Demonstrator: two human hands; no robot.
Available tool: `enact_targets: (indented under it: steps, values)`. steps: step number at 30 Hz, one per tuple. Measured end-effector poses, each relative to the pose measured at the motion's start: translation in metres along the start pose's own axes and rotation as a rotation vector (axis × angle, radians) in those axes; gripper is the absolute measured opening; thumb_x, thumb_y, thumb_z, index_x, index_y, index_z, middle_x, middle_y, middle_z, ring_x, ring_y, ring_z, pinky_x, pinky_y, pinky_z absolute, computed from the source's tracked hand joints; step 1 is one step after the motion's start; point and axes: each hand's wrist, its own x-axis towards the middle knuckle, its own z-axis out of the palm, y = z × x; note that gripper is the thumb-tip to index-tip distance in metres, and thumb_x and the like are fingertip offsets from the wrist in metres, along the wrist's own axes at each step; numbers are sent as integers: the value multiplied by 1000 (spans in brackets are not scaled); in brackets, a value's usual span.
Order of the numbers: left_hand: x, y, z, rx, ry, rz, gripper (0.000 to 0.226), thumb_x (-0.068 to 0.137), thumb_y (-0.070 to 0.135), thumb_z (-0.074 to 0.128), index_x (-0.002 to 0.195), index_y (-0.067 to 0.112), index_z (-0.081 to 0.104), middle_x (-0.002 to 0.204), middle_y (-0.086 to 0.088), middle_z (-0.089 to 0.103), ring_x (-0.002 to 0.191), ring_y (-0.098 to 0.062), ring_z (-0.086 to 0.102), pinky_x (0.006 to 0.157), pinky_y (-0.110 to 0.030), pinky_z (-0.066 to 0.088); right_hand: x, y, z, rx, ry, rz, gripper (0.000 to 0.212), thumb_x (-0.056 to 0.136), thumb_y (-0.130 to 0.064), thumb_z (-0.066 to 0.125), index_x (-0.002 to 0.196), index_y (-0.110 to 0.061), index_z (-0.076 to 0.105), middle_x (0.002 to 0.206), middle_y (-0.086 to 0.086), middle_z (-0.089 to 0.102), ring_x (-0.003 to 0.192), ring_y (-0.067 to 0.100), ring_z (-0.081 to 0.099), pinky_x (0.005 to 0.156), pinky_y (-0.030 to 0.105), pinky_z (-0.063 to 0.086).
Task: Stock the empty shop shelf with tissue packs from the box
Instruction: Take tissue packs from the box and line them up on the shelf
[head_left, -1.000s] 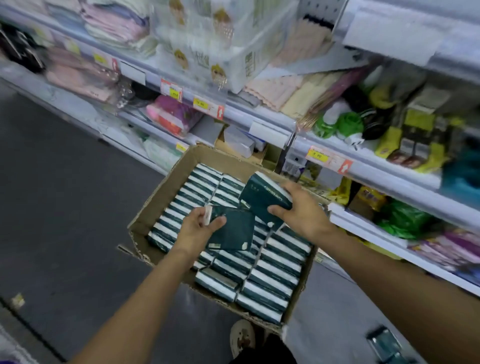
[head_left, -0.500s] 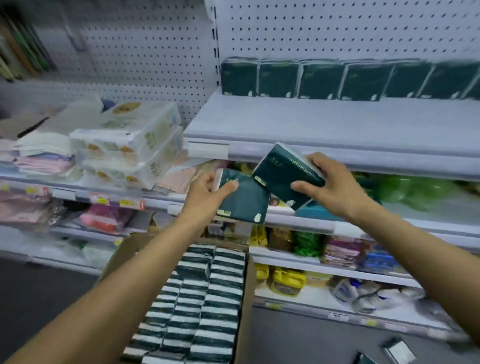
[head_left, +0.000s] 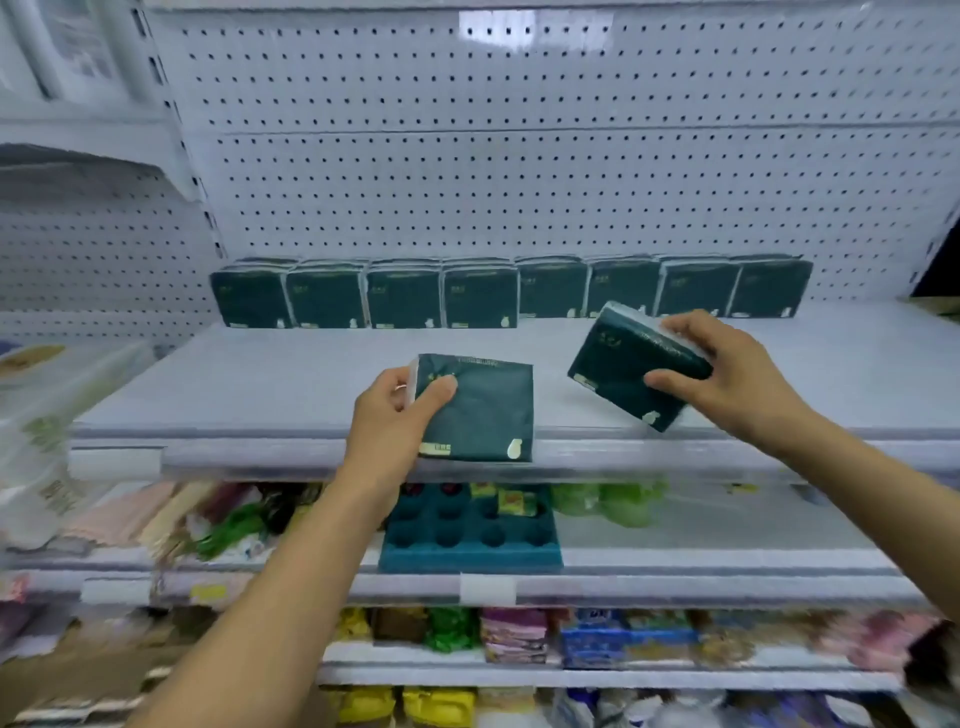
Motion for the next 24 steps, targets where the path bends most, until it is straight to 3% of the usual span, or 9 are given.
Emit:
enact_targets:
  steps: [4,8,10,14,18,24]
  values:
    - [19,3,52,53,-19,-41,31,88,35,71,110,13,64,101,-2,73,87,-13,70,66,-19,52,33,44,-15,-147,-47,-22,44,82,-25,75,123,-25,56,111,-3,64,92,18,61,83,35,52]
    - [42,9,59,-1,-10,-168,32,86,37,72,105,11,66,100,-7,74,91,-22,71,81,-40,59,65,58,0,-219,-95,-70,49,87,-24,71,130,-26,49,123,-1,60,100,23,60,86,42,53]
    - [55,12,58,-13,-18,-193,35,86,37,72,108,11,65,100,-8,74,92,-25,72,80,-48,60,85,61,10,-249,-85,-104,50,88,-24,69,134,-26,47,126,0,56,103,23,58,86,42,52]
    - [89,11,74,8,-11,-172,36,88,36,71,113,12,64,102,-6,74,89,-19,72,68,-32,60,119,67,27,-336,-60,-168,47,90,-25,66,133,-23,49,120,2,52,106,22,53,84,42,51]
    - [127,1,88,36,-17,-183,37,84,42,74,110,17,64,103,-3,74,93,-19,72,89,-43,57,152,76,44,-371,-37,-190,46,90,-28,66,133,-23,52,122,0,50,114,19,46,80,34,49]
    - [161,-5,94,54,-41,-145,35,83,43,74,106,19,66,101,-1,74,93,-18,72,88,-40,58,194,82,67,-468,-6,-230,45,90,-33,65,132,-24,53,126,-3,50,123,16,40,75,32,44]
